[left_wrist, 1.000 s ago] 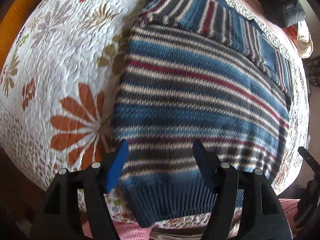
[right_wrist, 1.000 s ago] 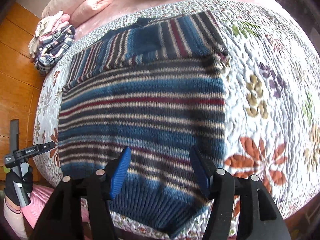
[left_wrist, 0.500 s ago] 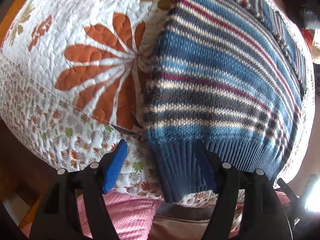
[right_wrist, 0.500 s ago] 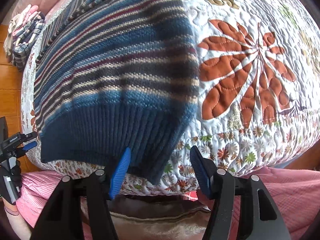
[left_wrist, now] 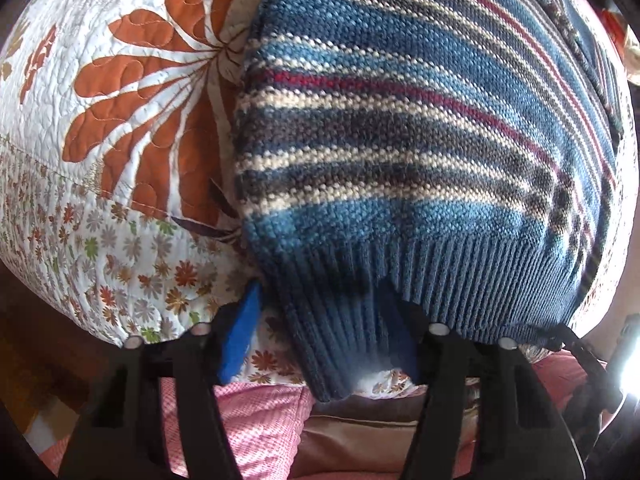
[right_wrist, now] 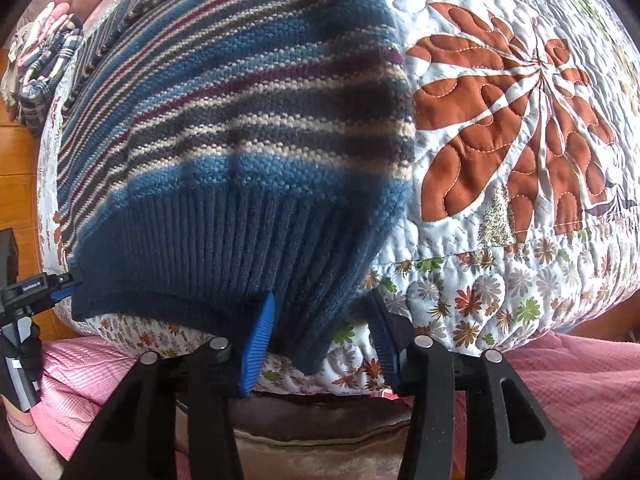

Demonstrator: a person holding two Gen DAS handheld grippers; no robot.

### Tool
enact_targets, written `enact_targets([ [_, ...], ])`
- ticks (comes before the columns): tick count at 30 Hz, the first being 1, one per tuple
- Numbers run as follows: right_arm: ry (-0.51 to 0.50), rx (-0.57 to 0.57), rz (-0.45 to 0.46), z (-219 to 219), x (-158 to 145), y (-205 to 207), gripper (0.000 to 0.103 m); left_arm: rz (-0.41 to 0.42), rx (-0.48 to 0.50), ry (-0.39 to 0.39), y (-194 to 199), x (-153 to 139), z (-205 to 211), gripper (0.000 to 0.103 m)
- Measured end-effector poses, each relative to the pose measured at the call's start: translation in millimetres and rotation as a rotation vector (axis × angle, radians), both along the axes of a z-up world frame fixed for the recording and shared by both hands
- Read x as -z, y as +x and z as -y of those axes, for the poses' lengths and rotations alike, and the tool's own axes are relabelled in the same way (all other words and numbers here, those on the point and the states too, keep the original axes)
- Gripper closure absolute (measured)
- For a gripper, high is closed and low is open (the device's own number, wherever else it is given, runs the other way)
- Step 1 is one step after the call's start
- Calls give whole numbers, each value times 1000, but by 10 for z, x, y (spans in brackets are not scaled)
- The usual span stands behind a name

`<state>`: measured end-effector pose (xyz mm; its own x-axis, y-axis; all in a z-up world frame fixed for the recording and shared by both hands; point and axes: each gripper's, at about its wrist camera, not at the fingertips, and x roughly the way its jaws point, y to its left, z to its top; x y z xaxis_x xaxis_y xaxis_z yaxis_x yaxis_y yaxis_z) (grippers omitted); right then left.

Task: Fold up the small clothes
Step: 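Move both tools down to the ribbed hem of the sweater, then grasp the ribbed hem with the left tool while the right tool grasps it too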

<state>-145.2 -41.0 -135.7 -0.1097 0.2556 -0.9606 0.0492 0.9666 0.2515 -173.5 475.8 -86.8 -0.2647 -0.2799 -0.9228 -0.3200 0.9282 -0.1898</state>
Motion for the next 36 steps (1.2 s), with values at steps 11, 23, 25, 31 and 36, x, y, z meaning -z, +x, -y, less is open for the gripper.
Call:
enact_targets([
  [11, 160, 72, 16, 188, -100, 36, 93, 111, -143, -182, -269, -152, 108, 94],
  [23, 259, 89, 93, 241, -560, 817, 93, 309, -287, -286, 395, -500, -167, 94],
  [25, 269, 96, 88, 236, -570, 981, 93, 315, -308, -291, 571, -521, -223, 94],
  [31, 285, 128, 67, 281, -471, 1424, 93, 322, -369, -284, 832, -470, -483, 94],
  [36, 313, 172, 41, 336, -308, 1742, 93, 324, -407, -286, 1150, -356, -518, 94],
])
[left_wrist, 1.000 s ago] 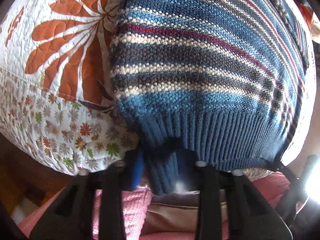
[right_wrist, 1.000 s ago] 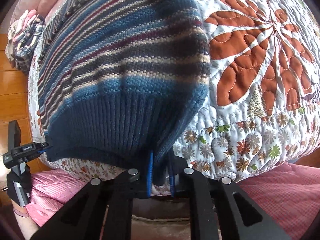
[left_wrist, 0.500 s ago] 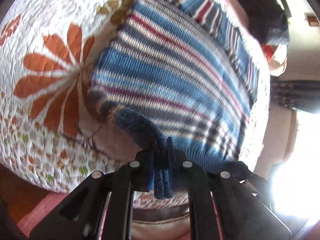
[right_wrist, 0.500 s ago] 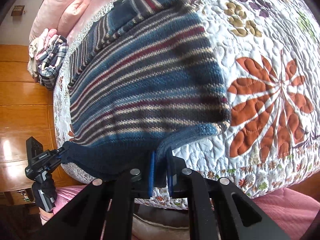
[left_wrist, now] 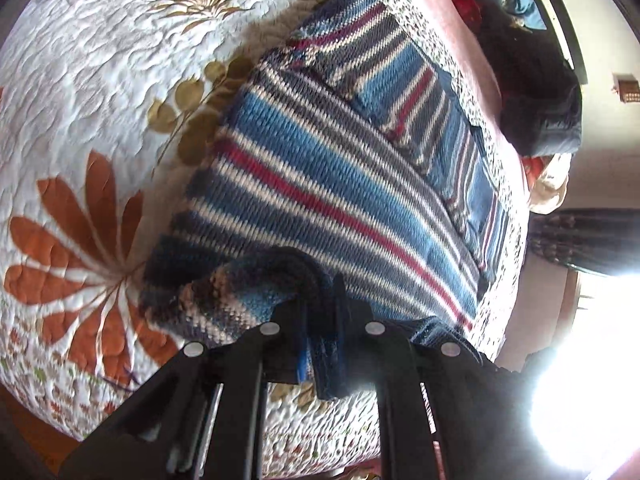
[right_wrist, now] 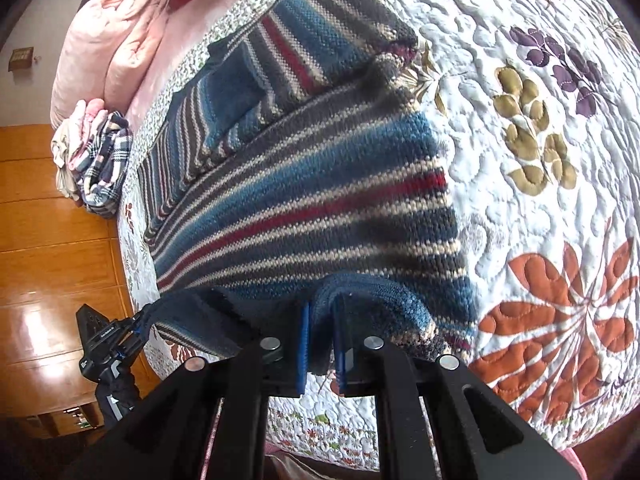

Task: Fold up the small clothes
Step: 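Grasp the ribbed hem with the left tool while the right tool grasps it too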

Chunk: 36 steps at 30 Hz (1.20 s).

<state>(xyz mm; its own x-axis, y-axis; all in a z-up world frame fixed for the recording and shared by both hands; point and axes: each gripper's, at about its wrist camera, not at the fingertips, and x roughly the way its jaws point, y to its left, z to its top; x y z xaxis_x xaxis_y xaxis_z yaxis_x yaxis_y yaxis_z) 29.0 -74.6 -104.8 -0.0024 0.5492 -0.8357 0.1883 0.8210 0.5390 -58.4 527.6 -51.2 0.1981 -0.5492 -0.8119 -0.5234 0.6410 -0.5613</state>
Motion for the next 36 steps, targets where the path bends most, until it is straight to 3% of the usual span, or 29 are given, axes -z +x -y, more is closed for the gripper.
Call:
enact_targets([
  [9, 19, 27, -63, 17, 358, 319, 92, -71, -24, -46, 311, 303, -20, 87],
  [18, 43, 49, -108, 77, 411, 370, 87, -55, -62, -92, 362, 146, -110, 69],
  [20, 48, 51, -107, 94, 390, 373, 86, -41, -86, -60, 349, 46, -198, 61],
  [22, 36, 49, -105, 89, 366, 377, 82, -13, -104, -38, 350, -48, -283, 60],
  [23, 12, 50, -97, 101, 344, 378, 77, 0, -103, -24, 360, -91, -306, 60],
  [24, -27, 48, -83, 116, 307, 387, 61, 9, -97, -13, 371, -119, -316, 60],
  [26, -94, 48, -41, 155, 213, 412, 56, 22, -75, 6, 408, -154, -295, 57],
  [30, -81, 26, 15, 211, 96, 467, 56, 28, 55, 87, 534, -160, -89, 55],
  [34, -150, -137, 108, -47, -1, 525, 55, 69, 217, 242, 677, -229, 157, 54],
  [36, -152, -240, 149, -229, -18, 547, 50, 103, 288, 317, 734, -260, 246, 52],
])
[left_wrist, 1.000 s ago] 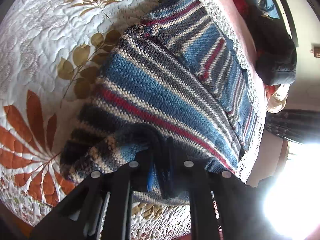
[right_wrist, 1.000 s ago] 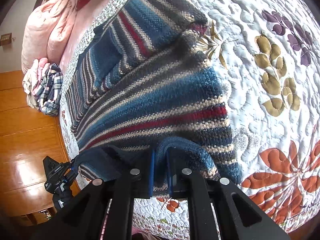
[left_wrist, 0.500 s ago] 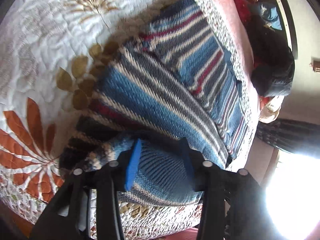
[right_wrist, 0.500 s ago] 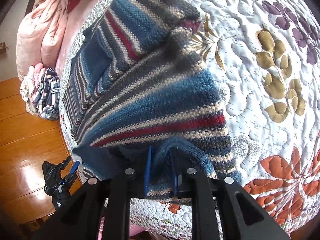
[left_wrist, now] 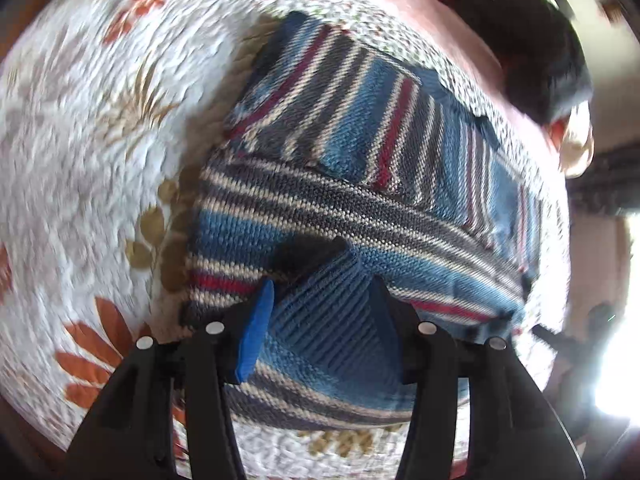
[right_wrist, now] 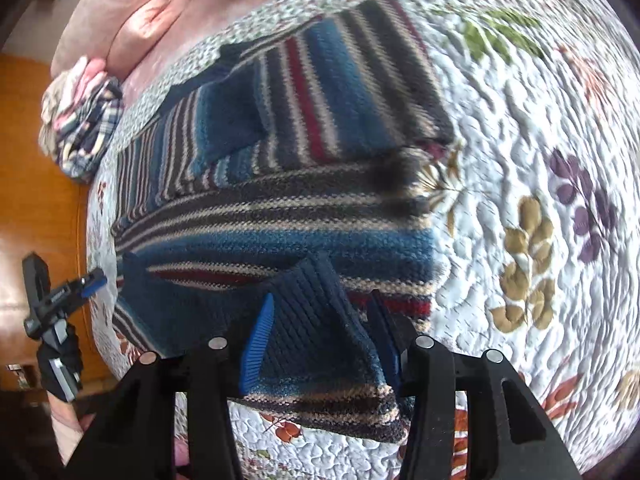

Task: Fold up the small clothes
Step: 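Grasp the ribbed hem with the left tool while the right tool grasps it too, then lift the hem with both tools and fold it up toward the collar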

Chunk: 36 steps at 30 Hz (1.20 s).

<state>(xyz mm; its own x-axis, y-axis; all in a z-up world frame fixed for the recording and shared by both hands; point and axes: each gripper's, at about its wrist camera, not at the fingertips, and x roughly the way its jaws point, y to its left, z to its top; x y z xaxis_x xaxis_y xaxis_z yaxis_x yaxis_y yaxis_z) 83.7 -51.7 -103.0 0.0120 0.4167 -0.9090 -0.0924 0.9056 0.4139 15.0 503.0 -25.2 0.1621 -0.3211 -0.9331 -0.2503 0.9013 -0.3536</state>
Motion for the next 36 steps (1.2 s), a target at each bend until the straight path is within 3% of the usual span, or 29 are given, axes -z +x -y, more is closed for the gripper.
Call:
enact_targets([
  [4, -47, -142, 55, -269, 28, 39, 41, 14, 119, 101, 63, 85, 127, 47],
  [10, -85, -226, 14, -366, 305, 105, 39, -22, 212, 146, 142, 331, 217, 47],
  [16, -96, -276, 0, -440, 434, 89, 39, -34, 303, 143, 179, 504, 358, 47],
  [21, -127, -315, 29, -536, 445, 34, 60, -41, 350, 165, 166, 535, 457, 46],
  [23, -134, -331, 42, -562, 421, 22, 74, -49, 368, 165, 162, 521, 519, 52],
  [24, -114, -330, 42, -556, 405, 22, 86, -48, 384, 161, 143, 508, 545, 57],
  [26, -96, -320, 42, -540, 379, 19, 88, -53, 406, 173, 111, 497, 576, 72],
  [29, -102, -325, 55, -524, 321, 20, 90, -51, 406, 185, 83, 476, 589, 86],
  [31, -84, -314, 66, -502, 258, 37, 92, -51, 392, 167, 70, 459, 519, 92],
  [36, -37, -279, 94, -401, 87, 87, 92, -43, 351, 134, 104, 392, 441, 94],
])
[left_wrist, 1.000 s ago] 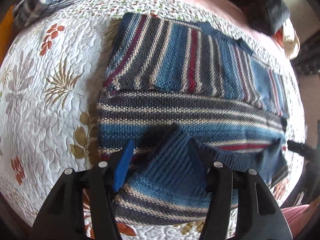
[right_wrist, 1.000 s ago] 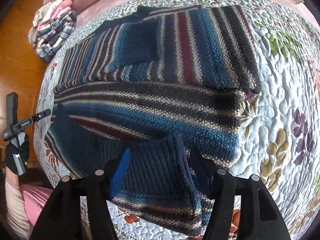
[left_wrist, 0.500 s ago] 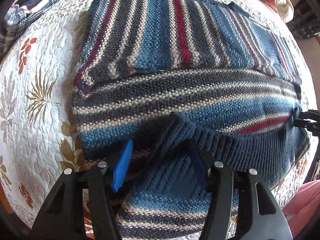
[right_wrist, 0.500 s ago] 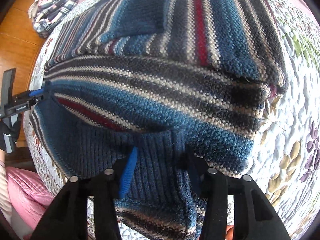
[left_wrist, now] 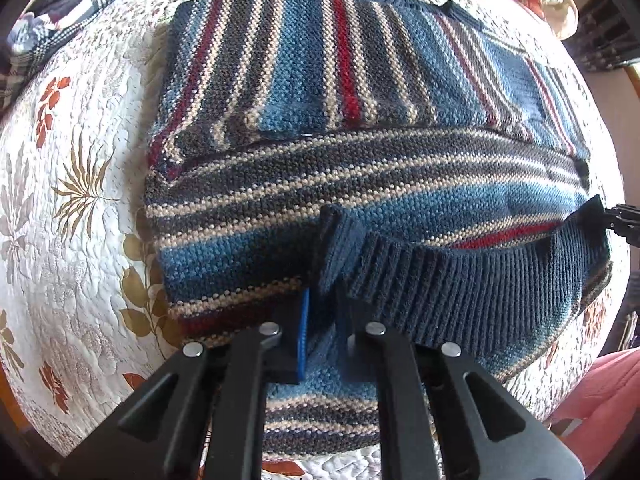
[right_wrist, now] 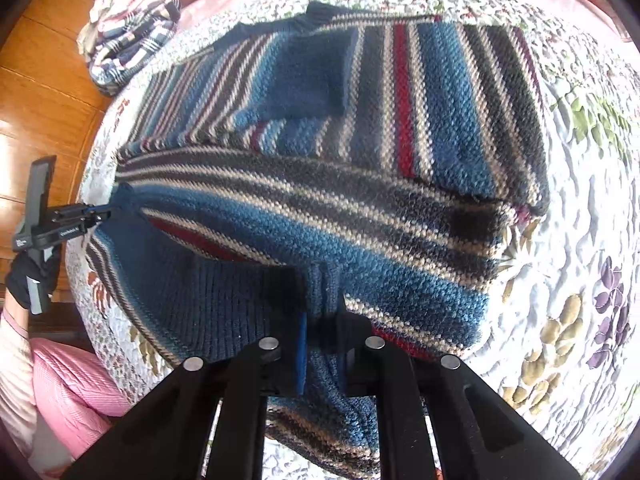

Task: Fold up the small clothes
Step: 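Lift the hem with both tools and fold it up toward the collar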

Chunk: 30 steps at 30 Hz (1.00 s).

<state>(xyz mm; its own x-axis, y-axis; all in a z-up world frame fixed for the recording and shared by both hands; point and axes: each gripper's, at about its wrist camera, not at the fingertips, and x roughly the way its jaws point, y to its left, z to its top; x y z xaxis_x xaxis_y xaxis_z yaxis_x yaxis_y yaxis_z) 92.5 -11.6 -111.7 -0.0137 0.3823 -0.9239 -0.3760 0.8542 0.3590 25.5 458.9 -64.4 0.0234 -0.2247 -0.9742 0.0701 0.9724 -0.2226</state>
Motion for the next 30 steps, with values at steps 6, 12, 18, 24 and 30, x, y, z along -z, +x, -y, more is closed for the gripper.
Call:
enact_targets([
  [6, 46, 21, 36, 43, -224, 41, 92, 70, -65, -81, 73, -366, -165, 95],
  [12, 95, 68, 84, 148, -466, 91, 92, 170, -115, -135, 63, -738, -279, 95],
  [18, 169, 149, 141, 304, -714, 164, 92, 265, -201, -190, 125, -977, -300, 95],
  [24, 177, 183, 229, 280, -1024, 341, 92, 356, -279, -229, 300, -1131, -363, 95],
  [30, 148, 188, 293, 171, -1179, 759, 92, 434, -305, -223, 683, -1227, -379, 95],
])
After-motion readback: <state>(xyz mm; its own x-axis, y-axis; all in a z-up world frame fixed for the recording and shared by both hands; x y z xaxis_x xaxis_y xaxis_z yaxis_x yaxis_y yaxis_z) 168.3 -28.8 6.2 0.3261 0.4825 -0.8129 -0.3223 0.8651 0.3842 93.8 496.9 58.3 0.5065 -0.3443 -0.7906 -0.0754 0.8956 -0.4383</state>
